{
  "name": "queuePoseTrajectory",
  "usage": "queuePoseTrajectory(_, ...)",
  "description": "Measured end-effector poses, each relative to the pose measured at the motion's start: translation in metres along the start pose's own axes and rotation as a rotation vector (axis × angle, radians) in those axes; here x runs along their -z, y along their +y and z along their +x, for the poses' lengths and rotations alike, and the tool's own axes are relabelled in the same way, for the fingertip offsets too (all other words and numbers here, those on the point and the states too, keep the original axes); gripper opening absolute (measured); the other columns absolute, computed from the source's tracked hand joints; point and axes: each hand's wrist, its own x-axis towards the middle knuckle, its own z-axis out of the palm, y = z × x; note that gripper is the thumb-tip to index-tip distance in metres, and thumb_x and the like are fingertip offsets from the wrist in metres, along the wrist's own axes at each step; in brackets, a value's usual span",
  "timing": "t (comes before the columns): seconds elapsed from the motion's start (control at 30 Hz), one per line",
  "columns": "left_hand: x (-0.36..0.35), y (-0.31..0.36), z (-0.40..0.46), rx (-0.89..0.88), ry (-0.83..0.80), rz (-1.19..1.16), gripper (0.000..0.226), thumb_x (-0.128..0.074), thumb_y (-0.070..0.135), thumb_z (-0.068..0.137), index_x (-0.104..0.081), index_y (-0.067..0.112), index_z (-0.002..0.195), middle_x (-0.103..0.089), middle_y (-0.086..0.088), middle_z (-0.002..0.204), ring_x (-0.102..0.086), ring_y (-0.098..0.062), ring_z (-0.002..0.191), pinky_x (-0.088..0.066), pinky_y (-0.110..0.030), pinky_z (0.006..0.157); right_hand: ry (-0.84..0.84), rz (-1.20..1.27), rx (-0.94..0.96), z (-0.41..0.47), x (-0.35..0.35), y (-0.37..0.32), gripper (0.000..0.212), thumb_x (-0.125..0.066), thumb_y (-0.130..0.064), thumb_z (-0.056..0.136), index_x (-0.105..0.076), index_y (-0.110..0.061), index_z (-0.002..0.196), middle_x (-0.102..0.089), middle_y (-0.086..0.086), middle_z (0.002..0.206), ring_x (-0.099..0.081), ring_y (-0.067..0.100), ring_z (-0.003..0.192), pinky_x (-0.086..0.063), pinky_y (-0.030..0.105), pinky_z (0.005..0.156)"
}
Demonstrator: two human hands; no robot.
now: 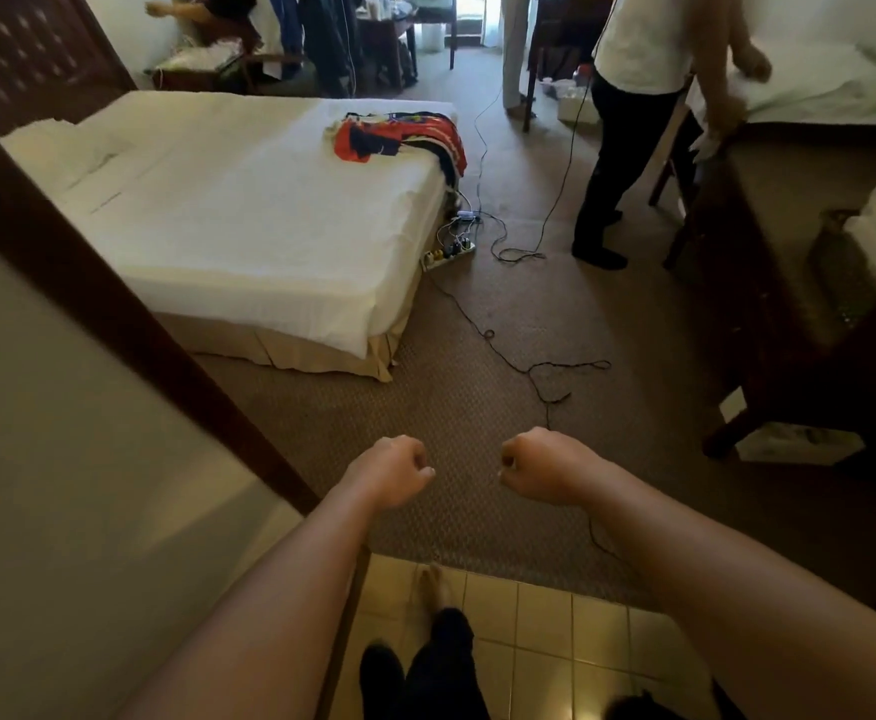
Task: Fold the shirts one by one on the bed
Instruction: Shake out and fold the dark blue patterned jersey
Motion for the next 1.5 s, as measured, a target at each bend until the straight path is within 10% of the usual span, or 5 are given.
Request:
queuePoseTrajectory(0.4,0.137,-0.014,0.203,0.004,-0.063,0.153,0.030,-0.057,0.041,0.099,-0.065,0.022,0.121,-0.065,0.000,0.119,-0.063,-0.020,0.105,-0.055,-0.044,0.093,-0.048,0.067,-0.050,0.207,0.117,0.025,0.024,-0.052,-0.036,0.097,-0.069,-0.019,0.101,-0.066,-0.001,0.098,-0.064,0.018,0.087,-0.058,0.044,0.082)
queuePoseTrajectory(0.97,0.293,0.022,0.500,0.066,0.043,-0.222,0.022,-0.063,0.039,0.097,-0.073,0.021,0.106,-0.071,-0.002,0.103,-0.068,-0.018,0.092,-0.058,-0.038,0.083,0.014,0.377,-0.022,0.498,0.303,0.130,0.018,-0.061,-0.038,0.097,-0.071,-0.025,0.102,-0.068,-0.006,0.092,-0.066,0.011,0.082,-0.060,0.037,0.079)
queuePoseTrajectory(1.5,0.428,0.006,0.752,0.156,-0.016,-0.352,0.021,-0.067,0.038,0.094,-0.072,0.020,0.102,-0.069,-0.002,0.099,-0.065,-0.017,0.085,-0.057,-0.039,0.086,-0.066,0.156,0.044,0.770,0.455,0.197,0.018,-0.061,-0.040,0.096,-0.070,-0.024,0.098,-0.067,-0.004,0.092,-0.066,0.014,0.084,-0.059,0.042,0.081)
